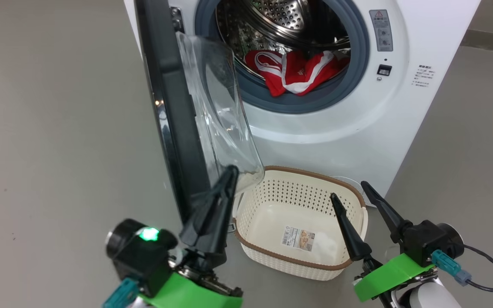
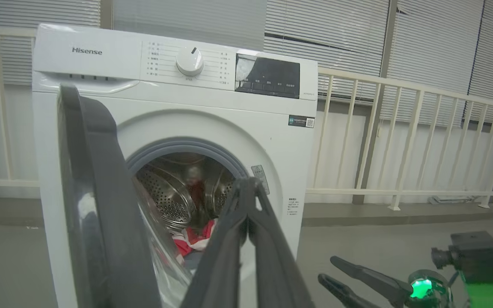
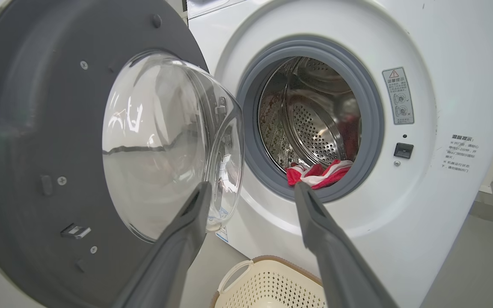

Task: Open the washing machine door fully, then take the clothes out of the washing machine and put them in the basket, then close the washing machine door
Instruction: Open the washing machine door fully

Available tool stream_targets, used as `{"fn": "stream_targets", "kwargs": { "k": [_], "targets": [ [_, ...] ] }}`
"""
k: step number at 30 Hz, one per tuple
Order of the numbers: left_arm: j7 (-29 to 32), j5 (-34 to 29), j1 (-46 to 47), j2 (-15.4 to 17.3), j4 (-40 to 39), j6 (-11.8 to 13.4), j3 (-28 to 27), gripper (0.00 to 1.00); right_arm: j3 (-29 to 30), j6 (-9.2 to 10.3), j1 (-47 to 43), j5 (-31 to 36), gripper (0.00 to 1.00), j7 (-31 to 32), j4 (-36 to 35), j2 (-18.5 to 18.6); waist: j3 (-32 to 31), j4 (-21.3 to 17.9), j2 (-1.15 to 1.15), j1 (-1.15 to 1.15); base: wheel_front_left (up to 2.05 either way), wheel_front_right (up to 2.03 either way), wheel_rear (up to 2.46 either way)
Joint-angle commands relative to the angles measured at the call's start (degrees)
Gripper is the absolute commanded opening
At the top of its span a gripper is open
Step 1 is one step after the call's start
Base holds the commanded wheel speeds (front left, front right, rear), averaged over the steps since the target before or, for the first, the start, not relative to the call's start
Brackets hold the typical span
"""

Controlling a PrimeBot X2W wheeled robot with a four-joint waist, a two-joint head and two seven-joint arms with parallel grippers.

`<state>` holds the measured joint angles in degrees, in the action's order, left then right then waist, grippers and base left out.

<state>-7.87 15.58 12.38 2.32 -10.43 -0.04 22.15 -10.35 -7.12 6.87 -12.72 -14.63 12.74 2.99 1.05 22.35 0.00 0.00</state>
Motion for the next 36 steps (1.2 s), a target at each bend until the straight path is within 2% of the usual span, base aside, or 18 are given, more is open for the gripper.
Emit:
{"fn": "stream_targets", "kwargs": {
  "k": [1, 7, 20, 36],
  "targets": [
    [0.8, 1.3, 2.0, 0.6, -0.4, -0.2, -1.2, 0.00, -1.2, -0.36, 2.4, -0.1, 1.00, -0.4, -1.7, -0.1, 0.2, -0.2, 0.00, 0.00, 0.00, 0.00, 0.00],
    [2.4, 3.7, 2.6, 0.6, 4.8, 0.0, -0.5, 0.00, -1.2, -0.36, 2.7, 0.0, 1.00, -0.4, -2.0, -0.1, 0.9, -0.8, 0.00, 0.00, 0.00, 0.00, 0.00],
    [3.7, 2.6, 2.7, 1.4, 11.3, 1.6, 0.0, 0.00, -1.1, -0.36, 2.4, 0.1, 1.00, -0.4, -1.7, -0.1, 1.3, -1.1, 0.00, 0.00, 0.00, 0.00, 0.00],
    [1.2, 2.1, 1.2, 2.7, 15.2, 6.0, -3.1, 0.00, -0.9, -0.36, 1.9, 0.3, 1.00, -0.4, -1.2, -0.1, 1.4, 0.9, 0.00, 0.00, 0.00, 0.00, 0.00]
  ]
}}
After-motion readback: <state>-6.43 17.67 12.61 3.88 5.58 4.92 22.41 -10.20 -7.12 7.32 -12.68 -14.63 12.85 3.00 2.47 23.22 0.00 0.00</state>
